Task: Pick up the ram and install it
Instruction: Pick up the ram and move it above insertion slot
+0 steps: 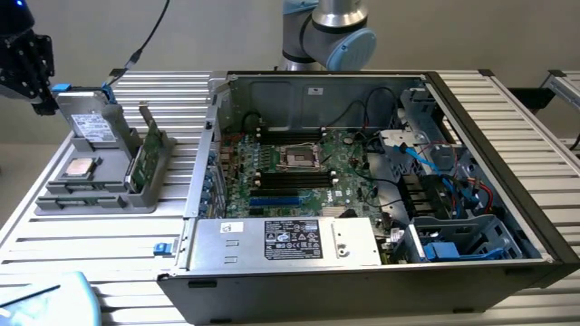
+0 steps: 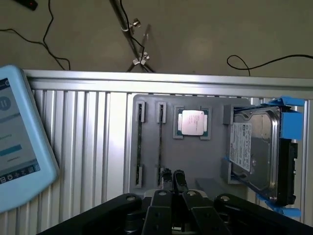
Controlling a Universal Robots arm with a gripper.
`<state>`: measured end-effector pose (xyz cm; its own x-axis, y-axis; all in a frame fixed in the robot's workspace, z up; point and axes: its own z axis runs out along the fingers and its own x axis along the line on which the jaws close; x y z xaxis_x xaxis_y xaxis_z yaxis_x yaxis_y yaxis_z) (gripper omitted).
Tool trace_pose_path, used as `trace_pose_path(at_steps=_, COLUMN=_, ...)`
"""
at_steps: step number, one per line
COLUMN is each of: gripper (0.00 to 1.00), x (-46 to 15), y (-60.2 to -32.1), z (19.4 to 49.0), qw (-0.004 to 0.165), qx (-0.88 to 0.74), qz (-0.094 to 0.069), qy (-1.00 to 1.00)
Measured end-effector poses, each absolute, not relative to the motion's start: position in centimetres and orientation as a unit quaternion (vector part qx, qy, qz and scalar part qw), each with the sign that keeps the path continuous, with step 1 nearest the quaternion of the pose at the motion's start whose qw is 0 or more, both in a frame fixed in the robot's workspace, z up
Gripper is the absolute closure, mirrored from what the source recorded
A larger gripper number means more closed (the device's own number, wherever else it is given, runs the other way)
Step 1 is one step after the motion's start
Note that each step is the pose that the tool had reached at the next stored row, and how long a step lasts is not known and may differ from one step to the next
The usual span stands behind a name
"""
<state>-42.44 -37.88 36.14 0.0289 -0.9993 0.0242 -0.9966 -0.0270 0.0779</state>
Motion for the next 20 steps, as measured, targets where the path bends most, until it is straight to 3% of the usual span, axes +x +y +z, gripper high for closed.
trace_pose_path(at_steps=4, gripper=0.64, x=-42.4, y=-37.9, z=36.1, qw=0.037, qx=0.716, qz=-0.018, qy=-0.697)
trace_pose_path(at_steps=7, gripper=0.58, x=-42.4, y=-37.9, z=36.1, qw=0.037, qx=0.716, qz=-0.018, qy=-0.697)
trace_pose_path(at_steps=8, gripper=0.51, x=-42.5, y=-37.9, z=36.0, qw=0.037, qx=0.716, qz=-0.018, qy=-0.697)
trace_pose_path(at_steps=20, gripper=0.51, x=-42.7, y=-41.8, z=33.9, qw=0.032, qx=0.717, qz=-0.023, qy=-0.696)
